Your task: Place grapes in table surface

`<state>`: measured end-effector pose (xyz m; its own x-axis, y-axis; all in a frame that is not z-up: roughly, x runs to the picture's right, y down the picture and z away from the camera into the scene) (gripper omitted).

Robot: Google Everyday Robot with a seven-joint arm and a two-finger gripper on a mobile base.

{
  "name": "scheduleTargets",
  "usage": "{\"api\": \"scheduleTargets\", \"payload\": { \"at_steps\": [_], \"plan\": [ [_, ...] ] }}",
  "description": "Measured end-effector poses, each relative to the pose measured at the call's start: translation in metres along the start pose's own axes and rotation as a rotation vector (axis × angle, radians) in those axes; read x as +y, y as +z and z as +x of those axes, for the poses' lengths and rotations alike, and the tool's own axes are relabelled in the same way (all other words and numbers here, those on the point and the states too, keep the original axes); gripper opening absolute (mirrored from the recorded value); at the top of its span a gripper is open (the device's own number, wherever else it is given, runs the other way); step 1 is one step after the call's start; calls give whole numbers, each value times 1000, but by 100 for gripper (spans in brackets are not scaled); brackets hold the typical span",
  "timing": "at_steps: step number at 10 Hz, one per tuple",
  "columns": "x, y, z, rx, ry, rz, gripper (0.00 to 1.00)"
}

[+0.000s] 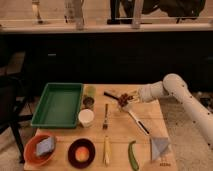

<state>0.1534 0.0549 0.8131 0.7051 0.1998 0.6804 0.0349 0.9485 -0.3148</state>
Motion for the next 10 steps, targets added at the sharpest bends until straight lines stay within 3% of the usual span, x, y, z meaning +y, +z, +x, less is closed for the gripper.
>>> {"api": "scheduleTargets", "payload": {
  "at_steps": [6,10],
  "plan": [
    [7,2,-9,-16,-16,-12,9],
    [40,3,-44,-51,-76,-58,9]
  ]
}}
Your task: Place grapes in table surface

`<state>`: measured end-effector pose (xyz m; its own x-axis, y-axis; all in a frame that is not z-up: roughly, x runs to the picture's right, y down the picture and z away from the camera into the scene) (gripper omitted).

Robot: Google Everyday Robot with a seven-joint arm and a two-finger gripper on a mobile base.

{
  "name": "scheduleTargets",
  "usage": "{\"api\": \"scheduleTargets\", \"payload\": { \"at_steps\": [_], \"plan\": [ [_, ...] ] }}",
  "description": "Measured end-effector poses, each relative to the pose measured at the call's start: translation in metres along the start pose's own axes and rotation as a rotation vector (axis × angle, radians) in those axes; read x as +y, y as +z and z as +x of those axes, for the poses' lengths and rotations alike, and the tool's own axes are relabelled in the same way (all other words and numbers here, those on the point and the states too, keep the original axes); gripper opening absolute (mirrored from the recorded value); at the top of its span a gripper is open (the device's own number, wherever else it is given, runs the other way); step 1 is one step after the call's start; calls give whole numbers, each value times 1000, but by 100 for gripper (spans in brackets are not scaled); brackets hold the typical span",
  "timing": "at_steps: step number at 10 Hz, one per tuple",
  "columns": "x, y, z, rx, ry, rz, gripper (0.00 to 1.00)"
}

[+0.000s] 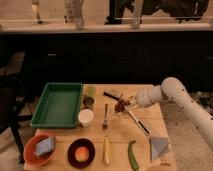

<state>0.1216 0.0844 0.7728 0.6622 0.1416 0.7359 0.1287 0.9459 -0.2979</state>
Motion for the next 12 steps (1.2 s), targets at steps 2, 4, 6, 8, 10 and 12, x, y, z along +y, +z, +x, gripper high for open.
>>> {"api": "scheduleTargets", "payload": {
  "at_steps": [2,4,6,8,10,12],
  "plan": [
    [13,1,-7,-21,-15,-9,9],
    [25,8,-1,-62,-28,7,9],
    [36,10,5,-95,-39,37,9],
    [48,13,8,-125,-48,62,9],
    [57,15,11,-134,-43,64,9],
    [67,21,19,-120,-34,37,9]
  ]
}}
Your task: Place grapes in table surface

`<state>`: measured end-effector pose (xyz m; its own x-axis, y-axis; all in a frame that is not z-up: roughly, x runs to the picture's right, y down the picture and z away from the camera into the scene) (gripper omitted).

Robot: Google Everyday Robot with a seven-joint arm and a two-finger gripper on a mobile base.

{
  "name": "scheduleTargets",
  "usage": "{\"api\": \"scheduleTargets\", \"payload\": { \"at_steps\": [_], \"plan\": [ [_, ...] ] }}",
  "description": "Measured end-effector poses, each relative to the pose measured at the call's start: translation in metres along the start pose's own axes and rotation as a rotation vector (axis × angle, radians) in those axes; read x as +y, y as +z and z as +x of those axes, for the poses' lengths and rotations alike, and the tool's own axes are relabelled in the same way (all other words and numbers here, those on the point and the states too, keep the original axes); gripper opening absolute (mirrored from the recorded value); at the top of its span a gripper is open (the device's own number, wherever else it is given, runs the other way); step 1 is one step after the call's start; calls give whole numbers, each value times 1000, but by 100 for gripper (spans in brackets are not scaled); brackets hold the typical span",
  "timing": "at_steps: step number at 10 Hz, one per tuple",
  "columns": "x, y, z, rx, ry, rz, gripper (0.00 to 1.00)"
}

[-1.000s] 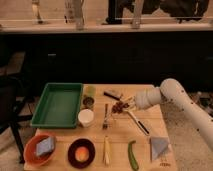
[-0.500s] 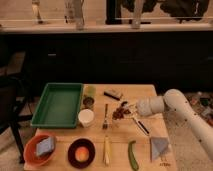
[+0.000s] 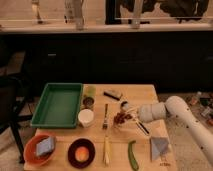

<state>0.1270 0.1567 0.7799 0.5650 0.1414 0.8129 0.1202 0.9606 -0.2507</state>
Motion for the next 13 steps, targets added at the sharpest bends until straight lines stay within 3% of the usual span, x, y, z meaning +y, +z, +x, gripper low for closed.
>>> {"api": "scheduleTargets", "payload": {
  "at_steps": [4,10,12,13],
  "plan": [
    [6,19,22,38,33,-80,9],
    [23,17,36,76,96,-182,9],
    [32,18,37,69,121,-258,9],
    [33,19,37,67,125,-273,10]
  ]
}}
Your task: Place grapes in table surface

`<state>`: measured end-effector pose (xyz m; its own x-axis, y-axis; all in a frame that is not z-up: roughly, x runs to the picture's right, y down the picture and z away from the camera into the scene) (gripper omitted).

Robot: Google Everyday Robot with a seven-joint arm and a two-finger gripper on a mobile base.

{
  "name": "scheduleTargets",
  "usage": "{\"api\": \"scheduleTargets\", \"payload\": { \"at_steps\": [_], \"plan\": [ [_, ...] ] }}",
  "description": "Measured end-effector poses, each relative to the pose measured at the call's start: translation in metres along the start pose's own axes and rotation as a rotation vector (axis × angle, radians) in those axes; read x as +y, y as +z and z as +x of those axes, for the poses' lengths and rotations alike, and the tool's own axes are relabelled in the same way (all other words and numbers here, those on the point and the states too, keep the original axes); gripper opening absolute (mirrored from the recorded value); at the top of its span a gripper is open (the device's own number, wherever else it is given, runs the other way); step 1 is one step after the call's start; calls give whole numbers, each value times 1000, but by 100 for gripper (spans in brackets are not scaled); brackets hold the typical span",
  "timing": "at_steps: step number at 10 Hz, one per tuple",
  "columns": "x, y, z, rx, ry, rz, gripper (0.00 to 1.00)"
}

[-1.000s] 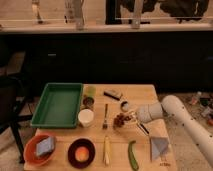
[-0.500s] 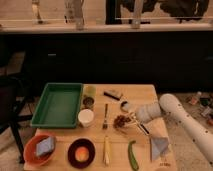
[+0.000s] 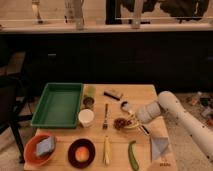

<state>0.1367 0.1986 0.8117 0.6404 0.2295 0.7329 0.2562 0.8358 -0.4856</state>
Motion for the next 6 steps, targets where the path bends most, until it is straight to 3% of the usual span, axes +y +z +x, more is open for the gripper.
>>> {"api": "scheduleTargets", "payload": {
  "at_steps": [2,6],
  "plan": [
    [2,-2,2,1,5,2,24],
    [1,-1,1,0,2,-1,66]
  ]
}}
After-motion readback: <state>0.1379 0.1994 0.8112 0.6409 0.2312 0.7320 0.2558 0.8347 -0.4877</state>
